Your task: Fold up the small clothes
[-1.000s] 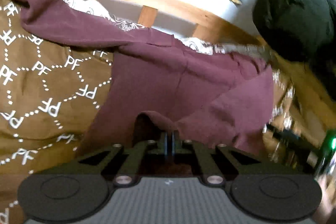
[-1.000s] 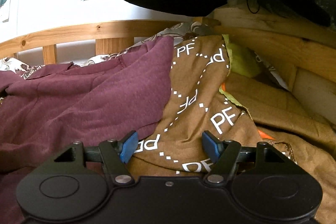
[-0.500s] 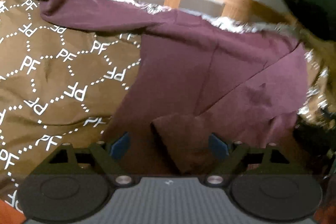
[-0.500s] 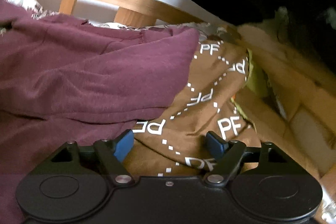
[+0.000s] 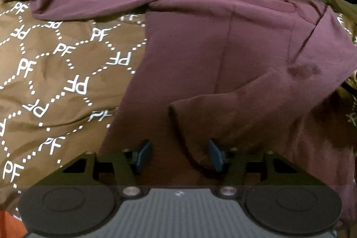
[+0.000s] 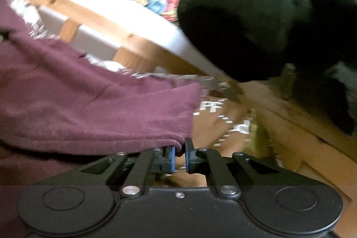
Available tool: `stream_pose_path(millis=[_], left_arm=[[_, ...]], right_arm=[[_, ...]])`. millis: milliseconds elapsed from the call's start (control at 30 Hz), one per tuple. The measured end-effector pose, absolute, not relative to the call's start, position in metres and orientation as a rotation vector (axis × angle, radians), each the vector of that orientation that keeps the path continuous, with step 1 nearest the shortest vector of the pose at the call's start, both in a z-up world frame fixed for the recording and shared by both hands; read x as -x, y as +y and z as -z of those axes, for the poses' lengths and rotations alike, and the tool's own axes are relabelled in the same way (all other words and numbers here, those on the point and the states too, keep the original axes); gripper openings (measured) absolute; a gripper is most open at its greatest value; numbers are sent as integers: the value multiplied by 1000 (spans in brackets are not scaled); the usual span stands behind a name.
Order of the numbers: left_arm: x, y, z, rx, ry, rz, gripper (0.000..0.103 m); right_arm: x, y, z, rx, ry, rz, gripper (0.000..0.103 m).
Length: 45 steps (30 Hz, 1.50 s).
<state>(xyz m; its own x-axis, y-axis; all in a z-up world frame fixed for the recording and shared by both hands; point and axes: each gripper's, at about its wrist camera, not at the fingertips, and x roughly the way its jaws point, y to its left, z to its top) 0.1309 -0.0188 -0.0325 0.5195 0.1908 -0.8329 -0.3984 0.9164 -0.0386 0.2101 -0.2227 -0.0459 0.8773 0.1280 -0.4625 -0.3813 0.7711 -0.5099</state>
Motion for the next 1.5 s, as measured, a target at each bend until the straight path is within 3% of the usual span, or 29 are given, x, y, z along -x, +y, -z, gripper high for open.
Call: stream_pose_path(millis=[133,333,400,500,667,767,967,1133,1500], left_arm=[[-135,-24,37,195,980,-337,61],[-130,-29,39,144,991,-321,61],[-127,-26,37,157,991,-313,66],[-120,-11,28,248,977,-316,80],[-102,26,7,346,879,-385,96],[-94,67,-15,369,844,-487,98],[-82,170,-85,362,735,-742,102],[-91,240,-113,243,641,-877,102],[-180,222,-34,-833,750,-673,102]], right_arm=[[-219,-235,27,562,434,-207,6],[-232,-237,57,591,597,-169,7],[-232,-236,56,594,599,-179,9],[-231,-238,56,590,625,-176,20],[-219,-247,42,543,662,-150,65],[-205,-249,33,499,671,-149,81],[-184,-234,16,424,629,-225,102],[-167,-219,3,349,565,-314,102],[-162,-208,14,337,535,-351,102]])
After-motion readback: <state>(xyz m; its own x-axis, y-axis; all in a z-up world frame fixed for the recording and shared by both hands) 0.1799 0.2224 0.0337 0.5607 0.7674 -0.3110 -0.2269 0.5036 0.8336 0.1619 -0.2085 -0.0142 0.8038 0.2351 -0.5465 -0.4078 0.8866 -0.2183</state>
